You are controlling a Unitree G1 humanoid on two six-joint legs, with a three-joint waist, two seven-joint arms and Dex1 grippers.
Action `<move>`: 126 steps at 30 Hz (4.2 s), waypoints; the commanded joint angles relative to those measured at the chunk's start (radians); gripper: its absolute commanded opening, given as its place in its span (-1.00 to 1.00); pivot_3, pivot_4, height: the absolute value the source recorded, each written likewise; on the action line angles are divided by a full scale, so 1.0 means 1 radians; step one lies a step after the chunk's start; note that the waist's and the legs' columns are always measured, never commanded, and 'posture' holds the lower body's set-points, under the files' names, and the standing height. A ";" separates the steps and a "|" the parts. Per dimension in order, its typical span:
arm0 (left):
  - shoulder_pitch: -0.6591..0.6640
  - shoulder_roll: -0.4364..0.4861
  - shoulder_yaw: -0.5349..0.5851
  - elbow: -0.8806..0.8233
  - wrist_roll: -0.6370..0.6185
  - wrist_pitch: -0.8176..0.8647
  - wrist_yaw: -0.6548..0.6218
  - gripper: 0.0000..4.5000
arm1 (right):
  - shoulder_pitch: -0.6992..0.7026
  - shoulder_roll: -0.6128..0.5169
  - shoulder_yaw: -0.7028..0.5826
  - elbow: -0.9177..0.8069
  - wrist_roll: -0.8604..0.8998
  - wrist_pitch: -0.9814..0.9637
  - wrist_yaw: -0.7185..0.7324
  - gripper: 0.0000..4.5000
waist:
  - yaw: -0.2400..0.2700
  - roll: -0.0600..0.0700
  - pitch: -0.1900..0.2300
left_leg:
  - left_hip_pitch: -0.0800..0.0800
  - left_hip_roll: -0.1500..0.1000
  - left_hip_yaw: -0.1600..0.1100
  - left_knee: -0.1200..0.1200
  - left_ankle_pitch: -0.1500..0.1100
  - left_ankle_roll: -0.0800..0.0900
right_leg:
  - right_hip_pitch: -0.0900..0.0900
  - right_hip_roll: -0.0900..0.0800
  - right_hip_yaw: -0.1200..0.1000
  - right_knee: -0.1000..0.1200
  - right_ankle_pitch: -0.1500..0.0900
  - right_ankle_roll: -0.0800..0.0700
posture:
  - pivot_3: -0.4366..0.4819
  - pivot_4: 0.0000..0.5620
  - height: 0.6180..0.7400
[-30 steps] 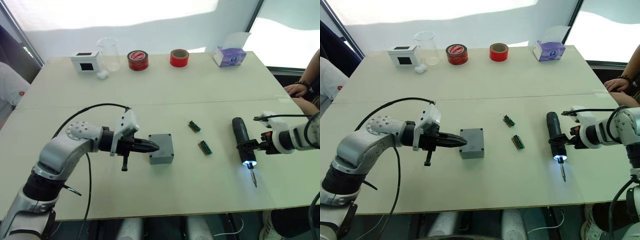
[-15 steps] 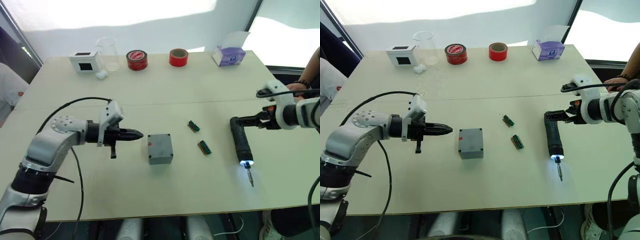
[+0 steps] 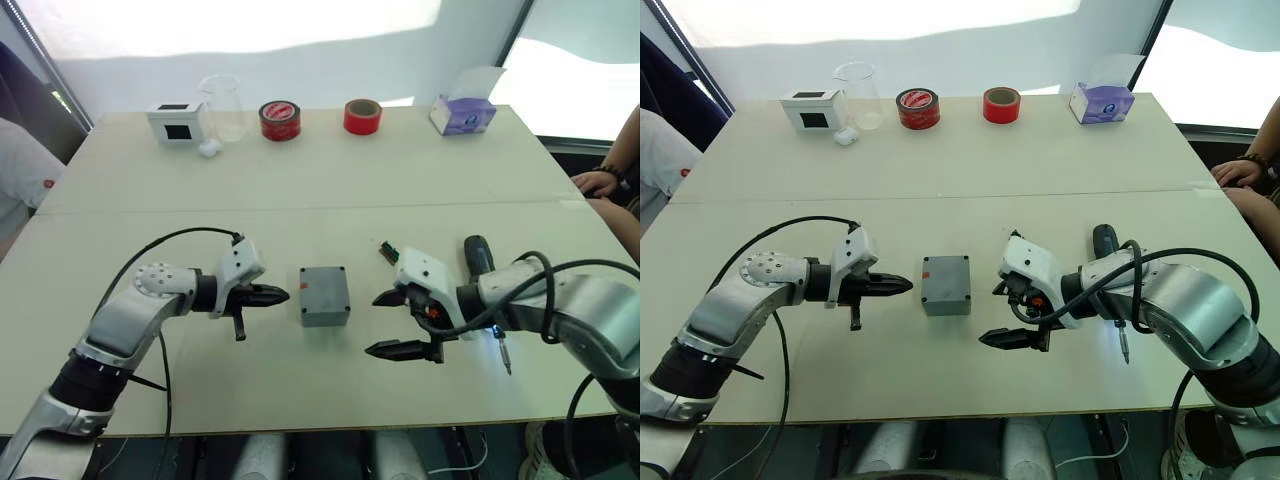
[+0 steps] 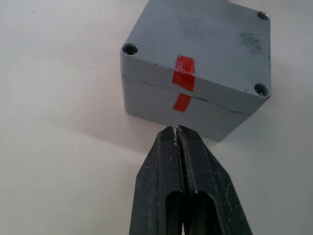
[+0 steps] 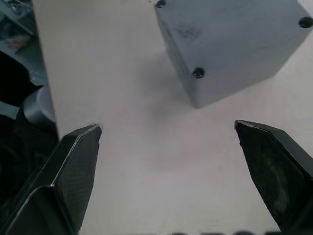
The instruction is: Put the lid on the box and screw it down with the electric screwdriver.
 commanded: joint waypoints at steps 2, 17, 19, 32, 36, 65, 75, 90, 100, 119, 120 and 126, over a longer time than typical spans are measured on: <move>-0.039 -0.027 -0.024 0.023 0.040 -0.050 -0.009 -1.00 | -0.020 0.046 0.035 0.013 -0.033 -0.024 -0.006 0.97 | 0.006 0.000 0.000 | 0.000 0.000 0.000 0.000 0.000 0.000 | 0.000 0.000 0.000 0.000 0.000 0.000 | -0.05 -0.47 1.00; -0.260 -0.213 -0.086 0.373 0.170 -0.275 -0.070 -1.00 | 0.000 0.139 -0.041 -0.036 0.061 0.095 -0.053 0.97 | 0.007 0.000 0.000 | -0.001 0.000 -0.001 0.007 -0.001 0.002 | 0.002 0.000 -0.001 0.003 0.000 0.000 | -0.05 -0.47 1.00; -0.263 -0.206 -0.074 0.387 0.173 -0.283 -0.079 -1.00 | 0.003 0.117 -0.058 -0.047 0.062 0.100 -0.055 0.97 | 0.006 0.000 0.000 | 0.000 0.000 -0.001 0.007 -0.001 0.002 | 0.002 0.000 -0.001 0.003 0.000 0.000 | -0.05 -0.47 1.00; -0.040 -0.064 -0.051 0.017 0.102 -0.050 -0.088 -1.00 | -0.016 0.059 0.062 0.131 -0.203 -0.175 -0.015 0.97 | 0.011 0.000 0.000 | -0.001 0.000 -0.001 0.007 -0.001 0.002 | 0.001 0.000 -0.001 0.005 0.000 0.000 | -0.05 -0.47 1.00; -0.048 -0.103 -0.054 0.023 0.116 -0.046 -0.060 -1.00 | -0.013 0.074 0.076 0.127 -0.214 -0.186 0.012 0.97 | 0.007 0.000 0.000 | -0.001 0.000 -0.001 0.008 -0.001 0.002 | 0.002 0.000 -0.001 0.005 0.000 0.000 | -0.05 -0.47 1.00; -0.064 -0.141 -0.066 0.029 0.110 -0.043 -0.068 -1.00 | 0.061 0.150 0.014 0.038 -0.154 -0.081 -0.049 0.97 | 0.007 0.000 0.000 | 0.000 0.000 -0.001 0.008 -0.001 0.002 | 0.001 0.000 -0.001 0.007 0.000 0.000 | -0.05 -0.47 1.00; -0.069 -0.146 -0.061 0.031 0.112 -0.036 -0.070 -1.00 | 0.054 0.163 0.021 0.061 -0.180 -0.096 -0.051 0.97 | 0.007 0.000 0.000 | 0.000 0.000 -0.001 0.008 -0.001 0.002 | 0.001 0.000 -0.001 0.007 0.000 0.000 | -0.05 -0.47 1.00; -0.099 -0.065 0.145 0.056 -0.048 0.042 -0.107 -1.00 | 0.027 0.053 -0.248 0.096 -0.055 -0.085 0.045 0.97 | 0.006 -0.001 0.001 | -0.001 0.000 -0.001 0.008 -0.001 0.002 | 0.000 0.000 -0.001 0.007 0.000 0.000 | -0.05 -0.47 1.00; -0.175 -0.073 0.164 0.019 -0.152 0.145 -0.090 -1.00 | -0.029 0.183 -0.174 0.513 -0.323 -0.381 -0.083 0.97 | 0.003 -0.001 0.001 | 0.000 -0.001 0.000 0.008 -0.001 0.001 | 0.000 0.000 0.000 0.008 0.000 0.000 | -0.05 -0.47 1.00; -0.154 -0.071 0.140 -0.041 -0.167 0.169 -0.042 -1.00 | -0.091 0.279 -0.132 0.737 -0.458 -0.533 -0.050 0.09 | -0.001 0.000 0.001 | 0.000 0.000 0.000 0.008 0.000 0.000 | 0.000 0.001 0.000 0.009 0.000 0.000 | -0.05 -0.47 1.00; -0.155 -0.071 0.139 -0.040 -0.167 0.168 -0.042 -1.00 | -0.092 0.280 -0.132 0.740 -0.461 -0.534 -0.049 0.09 | -0.001 0.000 0.001 | 0.000 0.000 0.000 0.008 0.000 0.000 | 0.000 0.001 0.000 0.009 0.000 0.000 | -0.05 -0.47 1.00; -0.160 -0.070 0.134 -0.026 -0.164 0.160 -0.045 -1.00 | -0.096 0.289 -0.139 0.748 -0.472 -0.534 -0.051 -0.12 | 0.000 0.000 0.001 | 0.000 0.000 0.000 0.008 0.000 0.000 | 0.000 0.001 0.000 0.009 0.000 0.000 | -0.05 -0.47 1.00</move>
